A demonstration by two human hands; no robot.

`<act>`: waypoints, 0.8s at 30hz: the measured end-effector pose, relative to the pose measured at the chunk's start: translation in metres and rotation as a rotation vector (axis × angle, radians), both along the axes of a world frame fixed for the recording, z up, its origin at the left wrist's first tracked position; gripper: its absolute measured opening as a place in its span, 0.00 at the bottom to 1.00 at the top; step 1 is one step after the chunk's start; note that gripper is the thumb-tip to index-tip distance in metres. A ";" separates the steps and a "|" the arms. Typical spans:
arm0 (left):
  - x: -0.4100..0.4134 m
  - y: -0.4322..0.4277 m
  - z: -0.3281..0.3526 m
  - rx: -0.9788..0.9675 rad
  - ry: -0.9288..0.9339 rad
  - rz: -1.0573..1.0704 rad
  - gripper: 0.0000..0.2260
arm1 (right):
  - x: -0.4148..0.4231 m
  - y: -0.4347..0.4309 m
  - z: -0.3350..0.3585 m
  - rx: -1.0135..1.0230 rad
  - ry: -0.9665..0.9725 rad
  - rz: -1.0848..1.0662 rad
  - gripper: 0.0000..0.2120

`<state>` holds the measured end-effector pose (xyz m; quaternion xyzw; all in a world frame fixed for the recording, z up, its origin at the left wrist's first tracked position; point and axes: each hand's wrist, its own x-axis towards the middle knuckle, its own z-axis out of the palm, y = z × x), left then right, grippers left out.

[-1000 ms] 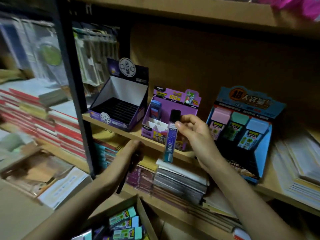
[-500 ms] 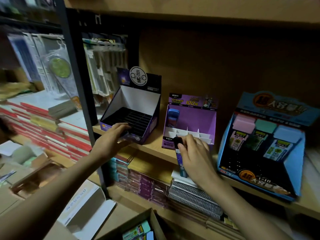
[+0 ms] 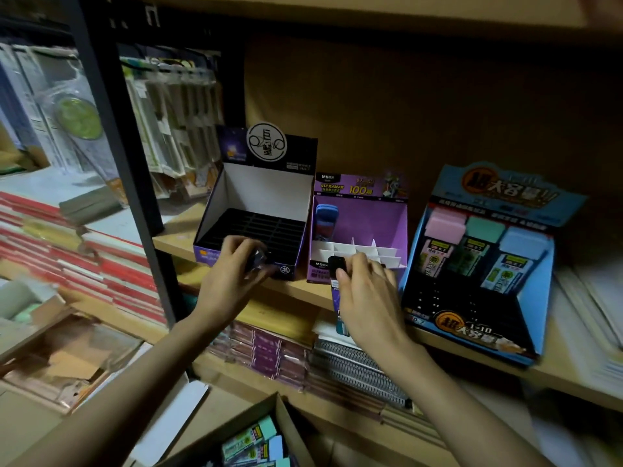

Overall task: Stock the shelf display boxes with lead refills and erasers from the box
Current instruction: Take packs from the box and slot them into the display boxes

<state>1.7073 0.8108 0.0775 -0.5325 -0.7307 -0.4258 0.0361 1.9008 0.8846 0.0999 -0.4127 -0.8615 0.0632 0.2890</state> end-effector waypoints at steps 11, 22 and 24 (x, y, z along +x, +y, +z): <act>0.005 -0.077 -0.005 0.130 -0.983 -0.187 0.09 | -0.004 -0.018 0.018 -0.527 0.582 0.468 0.04; -0.009 -0.145 0.008 0.304 -0.881 -0.012 0.11 | -0.121 0.005 0.079 -0.443 0.676 0.454 0.07; -0.014 -0.149 0.013 0.339 -0.865 -0.004 0.12 | -0.149 0.022 0.086 -0.408 0.695 0.417 0.04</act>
